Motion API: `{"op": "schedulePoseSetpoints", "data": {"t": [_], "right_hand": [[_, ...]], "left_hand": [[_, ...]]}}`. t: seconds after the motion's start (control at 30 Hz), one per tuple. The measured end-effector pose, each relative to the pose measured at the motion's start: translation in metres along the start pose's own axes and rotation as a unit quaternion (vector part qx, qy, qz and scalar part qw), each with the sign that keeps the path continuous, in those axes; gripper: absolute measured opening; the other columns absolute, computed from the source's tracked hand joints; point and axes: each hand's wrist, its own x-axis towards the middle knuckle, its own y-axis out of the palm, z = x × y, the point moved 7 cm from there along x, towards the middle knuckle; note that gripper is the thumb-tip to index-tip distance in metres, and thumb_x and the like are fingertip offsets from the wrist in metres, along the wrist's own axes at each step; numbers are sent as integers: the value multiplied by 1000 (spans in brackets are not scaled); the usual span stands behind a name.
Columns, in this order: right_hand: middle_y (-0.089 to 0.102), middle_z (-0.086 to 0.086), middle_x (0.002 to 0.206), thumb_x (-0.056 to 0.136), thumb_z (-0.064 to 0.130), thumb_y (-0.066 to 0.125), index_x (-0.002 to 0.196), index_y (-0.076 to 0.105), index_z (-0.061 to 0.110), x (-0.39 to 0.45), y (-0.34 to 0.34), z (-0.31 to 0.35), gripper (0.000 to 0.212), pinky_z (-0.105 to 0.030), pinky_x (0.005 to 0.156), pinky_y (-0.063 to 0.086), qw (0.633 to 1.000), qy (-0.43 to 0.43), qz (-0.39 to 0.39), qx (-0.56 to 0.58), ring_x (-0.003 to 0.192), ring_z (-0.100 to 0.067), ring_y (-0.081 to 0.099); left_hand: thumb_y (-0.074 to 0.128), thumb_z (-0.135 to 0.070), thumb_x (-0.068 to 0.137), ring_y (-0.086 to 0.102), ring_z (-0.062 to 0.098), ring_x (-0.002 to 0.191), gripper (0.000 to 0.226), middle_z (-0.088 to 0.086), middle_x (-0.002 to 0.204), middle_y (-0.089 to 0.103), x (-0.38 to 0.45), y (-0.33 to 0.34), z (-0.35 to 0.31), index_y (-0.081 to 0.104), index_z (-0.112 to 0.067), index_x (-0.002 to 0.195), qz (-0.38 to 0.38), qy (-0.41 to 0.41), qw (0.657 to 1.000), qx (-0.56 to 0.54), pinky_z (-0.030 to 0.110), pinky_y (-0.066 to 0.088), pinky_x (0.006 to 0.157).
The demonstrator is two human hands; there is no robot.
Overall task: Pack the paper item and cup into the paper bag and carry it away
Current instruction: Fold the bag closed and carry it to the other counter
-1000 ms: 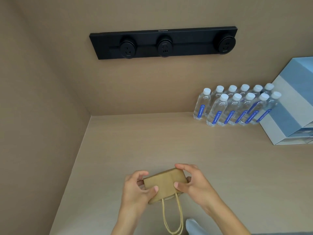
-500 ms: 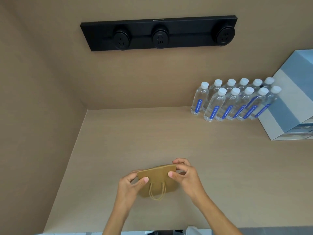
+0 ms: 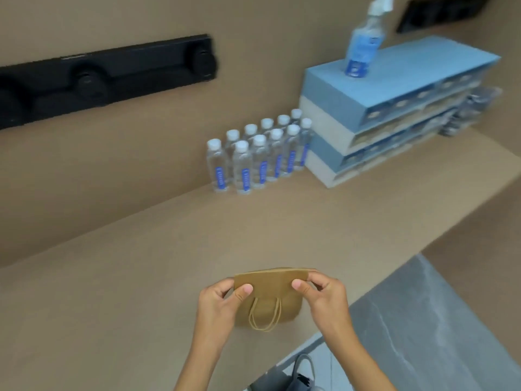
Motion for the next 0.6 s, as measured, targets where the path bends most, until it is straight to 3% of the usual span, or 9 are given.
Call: {"op": "schedulePoseSetpoints", "data": {"t": [0.1, 0.23, 0.43, 0.6], "right_hand": [[78, 5, 84, 81, 2, 69, 77, 80, 23, -15, -82, 6, 23, -13, 71, 52, 994, -15, -107, 7, 80, -6, 71], [77, 8, 82, 83, 0, 68, 73, 78, 26, -30, -182, 8, 30, -13, 67, 52, 975, -22, -219, 12, 75, -3, 69], [75, 9, 79, 81, -2, 69, 66, 76, 23, -35, -337, 16, 30, -10, 63, 49, 942, -42, -332, 28, 70, -3, 67], [76, 4, 81, 80, -4, 69, 70, 77, 13, -35, -458, 28, 22, -12, 65, 50, 918, -52, -393, 31, 73, -7, 69]], "left_hand": [[74, -21, 77, 73, 10, 75, 10, 2, 82, 81, 14, 81, -21, 82, -23, 83, 103, 16, 994, 22, 19, 55, 67], [72, -5, 83, 74, 7, 76, 24, -3, 84, 81, 23, 197, -41, 82, -27, 83, 216, 32, 975, 43, 14, 53, 65], [72, -1, 82, 74, 9, 71, 34, -1, 79, 81, 27, 374, -68, 82, -31, 74, 297, 51, 952, 45, 18, 56, 60], [70, 2, 82, 73, 10, 66, 28, 4, 76, 80, 21, 509, -86, 83, -22, 78, 357, 56, 932, 31, 19, 55, 57]]}}
